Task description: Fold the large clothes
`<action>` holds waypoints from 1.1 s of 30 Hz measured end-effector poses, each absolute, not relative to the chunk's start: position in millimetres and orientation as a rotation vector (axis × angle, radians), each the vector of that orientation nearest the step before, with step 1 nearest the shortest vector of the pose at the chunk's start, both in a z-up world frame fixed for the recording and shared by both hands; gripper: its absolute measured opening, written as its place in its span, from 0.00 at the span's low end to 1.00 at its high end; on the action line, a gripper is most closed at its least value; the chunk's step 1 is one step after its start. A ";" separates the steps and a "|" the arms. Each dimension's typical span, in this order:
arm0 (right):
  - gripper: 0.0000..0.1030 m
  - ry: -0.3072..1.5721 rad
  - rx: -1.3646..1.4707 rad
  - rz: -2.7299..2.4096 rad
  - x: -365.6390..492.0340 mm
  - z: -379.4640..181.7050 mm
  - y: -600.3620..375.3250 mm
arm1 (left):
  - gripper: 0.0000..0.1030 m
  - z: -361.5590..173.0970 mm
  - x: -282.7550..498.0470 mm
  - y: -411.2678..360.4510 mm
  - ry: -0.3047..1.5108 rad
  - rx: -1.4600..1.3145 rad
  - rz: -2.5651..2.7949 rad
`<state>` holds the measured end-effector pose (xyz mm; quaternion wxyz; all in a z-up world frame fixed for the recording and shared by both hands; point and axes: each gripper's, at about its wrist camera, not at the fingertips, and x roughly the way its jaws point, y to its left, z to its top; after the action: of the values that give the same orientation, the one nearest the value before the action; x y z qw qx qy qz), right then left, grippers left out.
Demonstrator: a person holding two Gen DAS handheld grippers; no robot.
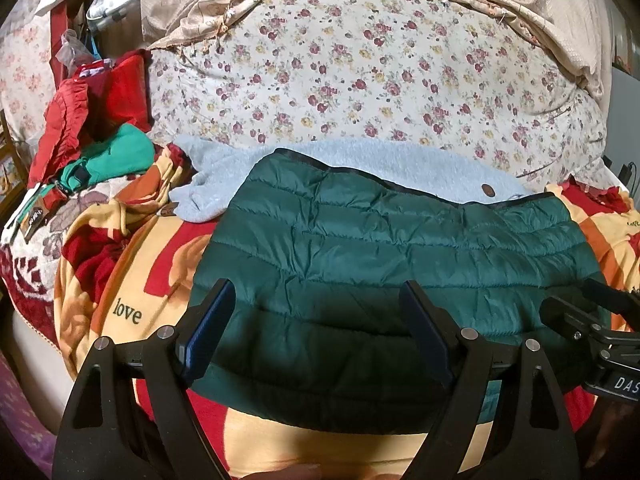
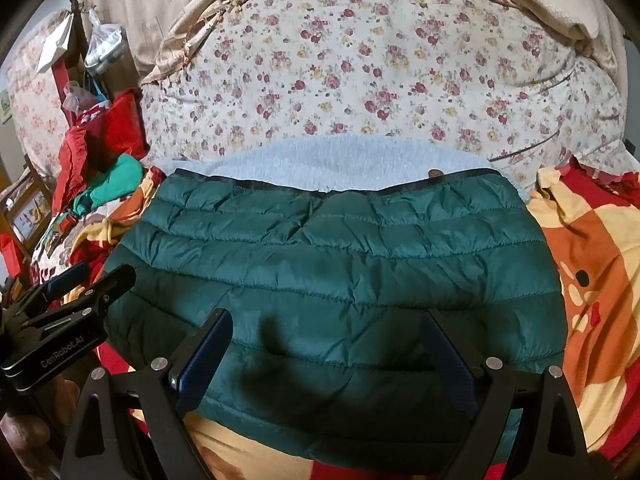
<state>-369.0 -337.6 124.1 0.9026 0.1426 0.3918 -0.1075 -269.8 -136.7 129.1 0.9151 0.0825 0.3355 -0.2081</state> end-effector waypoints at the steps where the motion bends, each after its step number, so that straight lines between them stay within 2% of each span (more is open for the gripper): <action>1: 0.90 0.811 0.295 -0.222 -368.7 123.8 -337.3 | 0.82 129.0 -269.5 -136.6 0.690 0.170 -0.428; 33: 0.90 0.830 0.302 -0.231 -358.6 118.5 -345.0 | 0.82 118.2 -261.2 -139.9 0.712 0.176 -0.432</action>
<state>-358.6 -345.0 118.5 0.8976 0.1460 0.4007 -0.1115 -261.2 -139.9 118.2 0.9108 0.0856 0.3453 -0.2097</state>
